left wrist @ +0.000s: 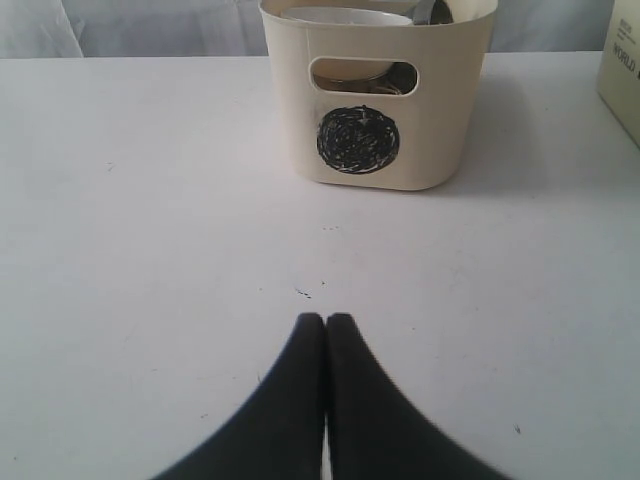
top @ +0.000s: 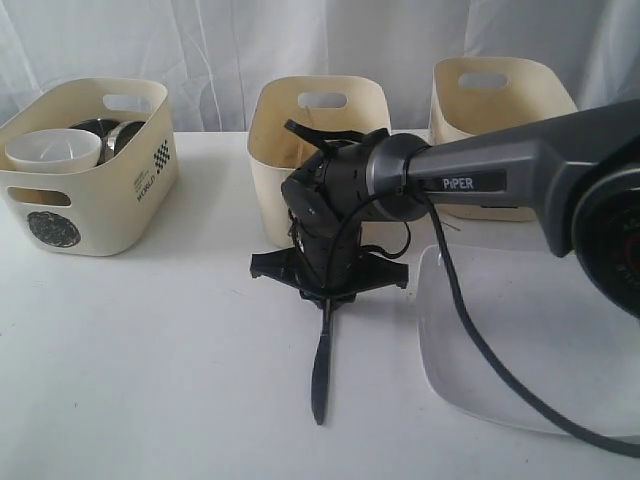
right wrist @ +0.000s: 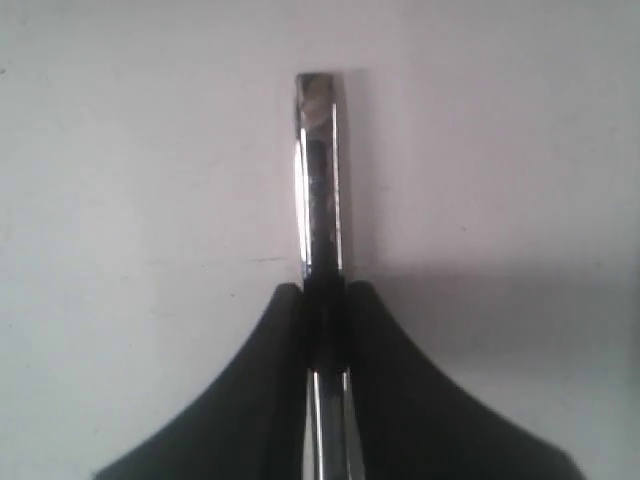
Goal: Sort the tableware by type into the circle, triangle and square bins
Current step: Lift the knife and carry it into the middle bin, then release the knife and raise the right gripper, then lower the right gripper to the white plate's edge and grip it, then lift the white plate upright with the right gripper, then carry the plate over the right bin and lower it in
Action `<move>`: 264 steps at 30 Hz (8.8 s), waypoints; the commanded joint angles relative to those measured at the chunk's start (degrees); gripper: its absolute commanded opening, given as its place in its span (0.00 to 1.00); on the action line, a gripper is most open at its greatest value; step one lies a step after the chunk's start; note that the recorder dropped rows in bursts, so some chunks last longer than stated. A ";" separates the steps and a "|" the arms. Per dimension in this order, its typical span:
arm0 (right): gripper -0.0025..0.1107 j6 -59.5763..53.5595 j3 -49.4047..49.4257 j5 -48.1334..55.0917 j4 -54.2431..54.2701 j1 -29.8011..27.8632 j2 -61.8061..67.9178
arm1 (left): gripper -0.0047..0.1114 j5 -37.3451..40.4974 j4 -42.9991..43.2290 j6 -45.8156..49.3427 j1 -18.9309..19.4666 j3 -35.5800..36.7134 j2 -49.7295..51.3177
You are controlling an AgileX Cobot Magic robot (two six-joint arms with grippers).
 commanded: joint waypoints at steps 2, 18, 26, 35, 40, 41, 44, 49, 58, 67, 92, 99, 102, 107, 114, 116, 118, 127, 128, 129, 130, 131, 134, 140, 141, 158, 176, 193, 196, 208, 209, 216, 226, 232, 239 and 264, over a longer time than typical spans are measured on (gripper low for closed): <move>0.02 -0.02 3.08 -6.68 5.19 0.28 -0.80 | 0.04 0.18 -0.22 -0.21 0.03 0.16 -0.30; 0.02 0.27 32.62 -48.81 9.71 -3.74 -20.49 | 0.04 0.18 -0.22 -0.21 0.03 0.16 -0.30; 0.02 1.14 36.10 -57.16 9.71 -6.38 -27.99 | 0.04 0.18 -0.22 -0.21 0.03 0.16 -0.30; 0.02 3.38 34.67 -65.11 9.60 -10.35 -33.37 | 0.04 0.18 -0.22 -0.21 0.03 0.16 -0.30; 0.02 3.27 29.52 -63.17 8.41 -14.33 -32.45 | 0.04 0.18 -0.22 -0.21 0.03 0.16 -0.30; 0.02 3.27 28.46 -63.17 8.02 -14.87 -31.86 | 0.04 0.18 -0.22 -0.21 0.03 0.16 -0.30; 0.02 3.39 24.87 -63.17 6.81 -16.62 -29.84 | 0.04 0.18 -0.22 -0.21 0.03 0.16 -0.30; 0.02 3.64 18.35 -61.51 6.81 -19.31 -25.15 | 0.04 0.18 -0.22 -0.21 0.03 0.16 -0.30; 0.02 5.32 -0.56 -56.30 6.18 -20.79 -9.87 | 0.04 0.18 -0.22 -0.21 0.03 0.16 -0.30; 0.02 1.64 -17.59 -43.85 1.78 -19.50 3.90 | 0.04 0.18 -0.22 -0.21 0.03 0.16 -0.30; 0.24 -29.19 -5.94 -17.63 -0.22 -17.65 -13.80 | 0.04 0.18 -0.22 -0.11 0.03 0.16 -0.30; 0.24 -39.46 11.85 -15.32 -4.66 -14.75 -30.53 | 0.04 0.18 -0.22 -0.11 0.03 0.16 -0.30; 0.24 -44.76 18.24 -14.66 -6.32 -11.66 -36.16 | 0.04 0.18 -0.22 -0.11 0.03 0.16 -0.30; 0.24 -45.08 23.64 -13.10 -6.82 -8.47 -41.58 | 0.04 0.18 -0.22 -0.11 0.03 0.16 -0.30; 0.54 -44.87 30.66 -4.28 -10.59 -2.81 -40.80 | 0.04 0.18 -0.22 -0.24 0.03 0.16 -0.30; 0.55 -42.76 31.70 0.12 -10.78 -0.09 -38.46 | 0.04 0.18 -0.22 -0.24 0.03 0.16 -0.30; 0.55 -39.72 32.04 2.78 -12.18 2.48 -35.66 | 0.04 0.18 -0.22 -0.24 0.03 0.16 -0.30; 0.58 -35.71 32.04 3.84 -13.53 9.65 -25.56 | 0.04 0.18 -0.22 -0.24 0.03 0.16 -0.30; 0.58 -35.45 32.04 3.84 -13.64 9.65 -25.00 | 0.04 0.18 -0.22 -0.24 0.03 0.16 -0.30; 0.58 -35.45 32.04 4.08 -13.78 9.65 -24.39 | 0.04 0.18 -0.22 -0.24 0.03 0.16 -0.30; 0.58 -35.10 32.04 4.23 -14.04 9.65 -23.93 | 0.04 0.18 -0.22 -0.24 0.03 0.16 -0.30; 0.58 -34.30 32.04 4.32 -14.44 9.65 -23.42 | 0.04 0.18 -0.22 -0.24 0.03 0.16 -0.30; 0.58 -32.70 32.04 4.32 -15.82 9.65 -22.09 | 0.04 0.18 -0.22 -0.13 0.03 0.16 -0.30; 0.58 -30.95 32.04 4.86 -17.69 9.32 -18.58 | 0.04 0.18 -0.22 -0.24 0.03 0.16 -0.30; 0.58 -30.49 32.04 4.86 -17.74 9.06 -18.08 | 0.04 0.18 -0.22 -0.24 0.03 0.16 -0.30; 0.49 -26.08 32.08 4.59 -20.03 7.34 -12.61 | 0.04 0.18 -0.22 -0.24 0.03 0.16 -0.30; 0.02 -24.77 32.60 4.11 -17.89 7.88 -20.46 | 0.04 0.18 -0.22 -0.24 0.03 0.16 -0.30; 0.02 -24.77 34.90 5.59 -17.41 8.75 -45.84 | 0.04 0.18 -0.22 -0.24 0.03 0.16 -0.30; 0.02 -24.66 34.90 5.93 -17.41 8.75 -48.93 | 0.04 0.18 -0.22 -0.24 0.03 0.16 -0.30; 0.02 -20.54 34.90 2.27 -17.41 7.69 -61.13 | 0.04 0.18 -0.22 -0.24 0.03 0.16 -0.30; 0.02 -20.13 34.90 1.15 -17.41 7.28 -61.95 | 0.04 0.18 -0.22 -0.24 0.03 0.16 -0.30; 0.02 -19.18 34.80 -1.64 -17.41 4.75 -65.45 | 0.04 0.18 -0.22 -0.24 0.03 0.16 -0.30; 0.02 -19.18 31.37 -1.54 -17.04 4.37 -66.37 | 0.04 0.18 -0.22 -0.13 0.03 0.16 -0.30; 0.02 -20.84 26.98 -0.63 -18.20 4.37 -66.37 | 0.04 0.18 -0.22 -0.24 0.03 0.16 -0.30; 0.02 -20.84 23.84 0.13 -23.14 1.72 -65.36 | 0.04 0.18 -0.22 -0.24 0.03 0.16 -0.30; 0.02 -24.20 5.85 -20.38 -29.63 -15.77 -41.33 | 0.04 0.18 -0.22 -0.24 0.03 0.16 -0.30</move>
